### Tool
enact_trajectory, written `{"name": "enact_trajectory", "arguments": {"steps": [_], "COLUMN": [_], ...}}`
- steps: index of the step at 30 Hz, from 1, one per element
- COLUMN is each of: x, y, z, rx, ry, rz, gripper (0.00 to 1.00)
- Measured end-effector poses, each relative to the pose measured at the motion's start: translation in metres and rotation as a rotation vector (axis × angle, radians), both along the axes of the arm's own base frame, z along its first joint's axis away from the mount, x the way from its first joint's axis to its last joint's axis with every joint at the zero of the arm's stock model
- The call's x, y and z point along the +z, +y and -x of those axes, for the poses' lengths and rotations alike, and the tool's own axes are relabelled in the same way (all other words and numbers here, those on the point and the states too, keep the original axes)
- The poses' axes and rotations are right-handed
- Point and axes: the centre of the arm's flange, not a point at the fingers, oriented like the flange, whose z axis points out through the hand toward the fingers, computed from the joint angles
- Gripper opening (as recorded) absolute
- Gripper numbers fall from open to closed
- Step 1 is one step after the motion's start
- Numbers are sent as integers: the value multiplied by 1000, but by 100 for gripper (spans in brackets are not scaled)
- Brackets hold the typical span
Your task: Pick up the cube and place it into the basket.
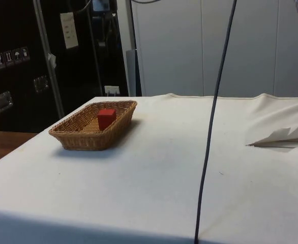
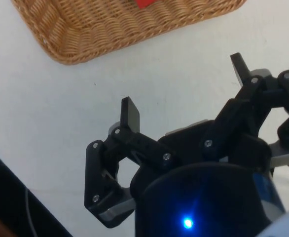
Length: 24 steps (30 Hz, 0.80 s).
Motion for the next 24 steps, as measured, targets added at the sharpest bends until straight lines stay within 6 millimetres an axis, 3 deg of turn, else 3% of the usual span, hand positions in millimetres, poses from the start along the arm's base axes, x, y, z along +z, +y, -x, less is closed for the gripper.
{"name": "enact_trajectory", "arguments": {"steps": [24], "x": [14], "y": [23], "z": [36], "rx": [19], "ry": [-91], "rz": [-36], "gripper": [100]}}
